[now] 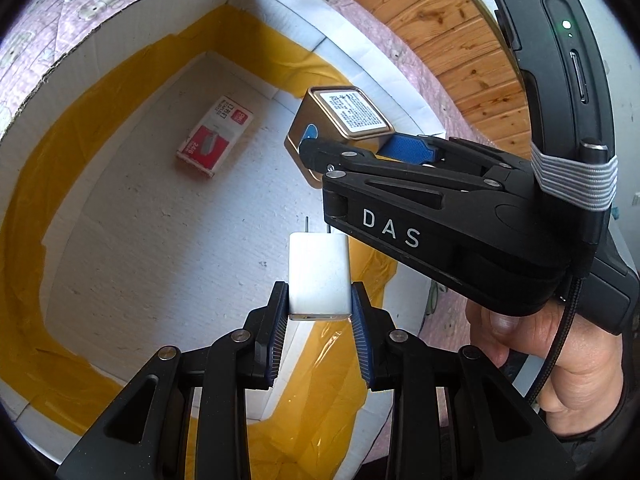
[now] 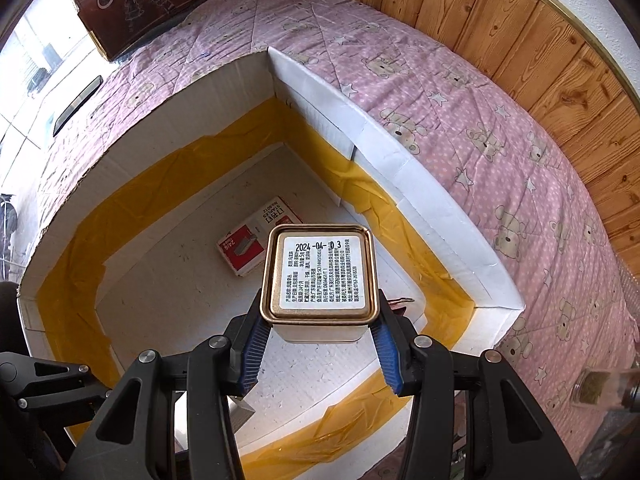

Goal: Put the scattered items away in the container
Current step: 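Open the left gripper to drop the white charger while the right gripper drops the gold tin into the box, then withdraw both grippers from the box toward the loose items on the bedspread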

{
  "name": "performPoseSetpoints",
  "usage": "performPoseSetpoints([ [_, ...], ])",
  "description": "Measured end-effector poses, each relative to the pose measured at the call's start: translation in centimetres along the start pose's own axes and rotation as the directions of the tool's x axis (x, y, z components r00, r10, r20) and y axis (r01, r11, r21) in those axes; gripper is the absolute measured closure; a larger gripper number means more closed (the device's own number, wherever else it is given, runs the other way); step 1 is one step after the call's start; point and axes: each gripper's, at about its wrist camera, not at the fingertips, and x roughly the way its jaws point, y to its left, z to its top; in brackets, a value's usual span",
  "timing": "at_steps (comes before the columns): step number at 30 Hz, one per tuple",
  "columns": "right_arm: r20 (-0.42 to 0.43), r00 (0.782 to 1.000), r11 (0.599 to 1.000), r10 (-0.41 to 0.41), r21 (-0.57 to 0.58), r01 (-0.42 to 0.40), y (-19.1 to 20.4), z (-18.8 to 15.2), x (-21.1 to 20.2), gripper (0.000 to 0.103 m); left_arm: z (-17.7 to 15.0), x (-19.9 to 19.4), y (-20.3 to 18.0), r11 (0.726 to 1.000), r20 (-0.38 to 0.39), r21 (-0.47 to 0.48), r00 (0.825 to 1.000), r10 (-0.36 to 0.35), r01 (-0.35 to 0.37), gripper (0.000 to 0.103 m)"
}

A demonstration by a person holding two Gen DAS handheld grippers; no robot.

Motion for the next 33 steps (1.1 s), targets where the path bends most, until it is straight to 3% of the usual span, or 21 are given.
performPoseSetpoints([
  [7, -0.023, 1.000, 1.000, -0.013, -0.003, 0.013, -0.1, 0.6, 0.7, 0.053, 0.4, 0.2, 0.0, 1.000, -0.005, -0.010, 1.000, 0.005, -0.005, 0.072],
  [14, -0.006, 1.000, 0.999, -0.019, 0.035, 0.019, -0.6, 0.7, 0.6, 0.053, 0.4, -0.3, -0.4, 0.999, 0.007, 0.004, 0.999, 0.037, -0.037, 0.064],
  [20, 0.028, 0.999, 0.999, -0.014, 0.053, 0.012, -0.7, 0.2, -0.8, 0.053, 0.2, -1.3, -1.3, 0.999, 0.016, 0.017, 0.999, 0.039, -0.039, 0.064],
  [26, 0.110, 0.994, 0.996, 0.019, 0.086, -0.029, -0.6, -1.2, -3.6, 0.053, -2.2, -3.4, -2.1, 0.994, 0.066, 0.081, 0.996, 0.065, -0.071, 0.064],
  [29, 0.183, 0.982, 0.993, 0.040, 0.104, -0.060, -0.3, -2.6, -5.7, 0.053, -3.9, -4.8, -3.7, 0.973, 0.165, 0.175, 0.979, 0.122, -0.151, 0.064],
  [33, 0.308, 0.950, 0.988, 0.058, 0.122, -0.100, 0.5, -5.2, -9.1, 0.053, -6.6, -6.4, -5.5, 0.916, 0.305, 0.294, 0.935, 0.182, -0.274, 0.064],
])
